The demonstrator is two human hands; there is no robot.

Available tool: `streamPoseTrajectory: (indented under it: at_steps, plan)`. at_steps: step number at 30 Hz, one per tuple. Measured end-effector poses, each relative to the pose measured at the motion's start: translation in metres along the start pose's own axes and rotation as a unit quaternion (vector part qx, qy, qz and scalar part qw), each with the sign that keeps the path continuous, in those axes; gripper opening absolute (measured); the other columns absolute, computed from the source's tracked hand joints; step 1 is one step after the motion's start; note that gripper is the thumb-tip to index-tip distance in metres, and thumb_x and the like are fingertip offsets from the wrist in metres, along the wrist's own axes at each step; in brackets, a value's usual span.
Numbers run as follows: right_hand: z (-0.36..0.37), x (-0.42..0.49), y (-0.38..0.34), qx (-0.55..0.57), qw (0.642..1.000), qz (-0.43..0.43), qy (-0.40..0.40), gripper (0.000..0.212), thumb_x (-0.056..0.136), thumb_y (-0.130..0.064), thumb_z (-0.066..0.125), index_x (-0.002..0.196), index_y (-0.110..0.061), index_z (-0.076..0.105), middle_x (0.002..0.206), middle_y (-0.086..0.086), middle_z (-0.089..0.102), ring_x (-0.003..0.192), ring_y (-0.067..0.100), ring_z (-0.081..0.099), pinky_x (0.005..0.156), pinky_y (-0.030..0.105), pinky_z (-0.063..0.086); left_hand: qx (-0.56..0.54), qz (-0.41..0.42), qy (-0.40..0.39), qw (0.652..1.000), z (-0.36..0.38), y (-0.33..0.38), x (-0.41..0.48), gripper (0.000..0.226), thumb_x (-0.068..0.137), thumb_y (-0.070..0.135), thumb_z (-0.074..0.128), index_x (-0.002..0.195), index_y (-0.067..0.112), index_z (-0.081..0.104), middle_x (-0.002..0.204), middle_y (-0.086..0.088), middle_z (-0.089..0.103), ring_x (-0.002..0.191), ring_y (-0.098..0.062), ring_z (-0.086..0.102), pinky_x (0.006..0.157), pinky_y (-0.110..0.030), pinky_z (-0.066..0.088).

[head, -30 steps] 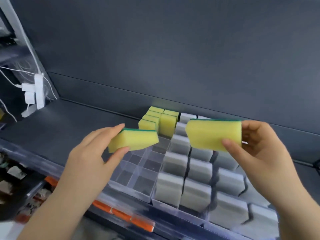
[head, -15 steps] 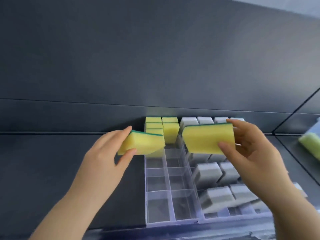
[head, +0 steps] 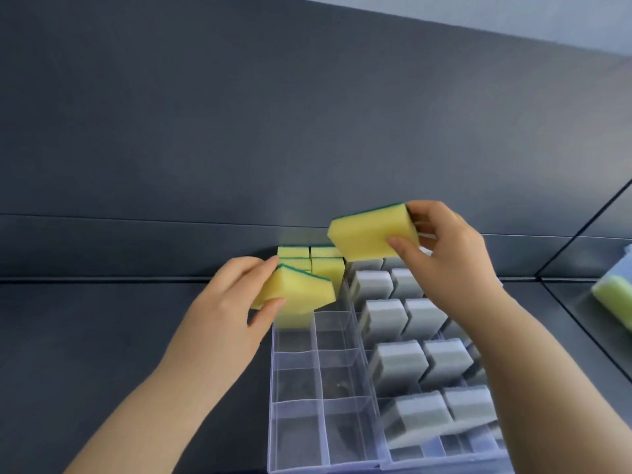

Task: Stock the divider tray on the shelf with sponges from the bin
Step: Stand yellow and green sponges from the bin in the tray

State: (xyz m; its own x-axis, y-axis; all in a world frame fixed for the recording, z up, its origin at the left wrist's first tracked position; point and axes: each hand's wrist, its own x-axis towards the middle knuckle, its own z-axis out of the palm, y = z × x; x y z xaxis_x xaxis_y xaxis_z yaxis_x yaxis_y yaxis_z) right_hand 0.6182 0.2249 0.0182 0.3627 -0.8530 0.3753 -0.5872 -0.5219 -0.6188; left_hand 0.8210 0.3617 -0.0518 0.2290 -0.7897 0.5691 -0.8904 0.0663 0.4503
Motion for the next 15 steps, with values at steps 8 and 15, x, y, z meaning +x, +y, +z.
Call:
streamPoseTrajectory:
  at_steps: [8,15]
  plan:
    - [-0.009,0.003,0.015,0.051,0.998,0.008,0.033,0.031,0.082,-0.019,0.068,0.109,-0.026,0.054,0.103,-0.005,0.062,0.096,0.014,0.059,0.085,0.023,0.044,0.064,0.076,-0.081,0.992,0.042,0.016,0.05,0.049,0.074,0.015,0.077,0.121,0.011,0.061,0.107,-0.003,0.063,0.096,-0.024,0.061,0.077,-0.034,0.05]
    - [-0.02,-0.005,0.032,0.055,0.997,0.035,0.042,0.031,0.082,-0.018,0.069,0.108,-0.025,0.054,0.101,-0.005,0.06,0.095,0.015,0.058,0.083,0.025,0.044,0.113,0.043,-0.186,0.975,0.073,0.029,0.072,0.048,0.093,0.03,0.052,0.139,0.025,0.037,0.134,0.006,0.045,0.121,-0.015,0.04,0.092,-0.031,0.041]
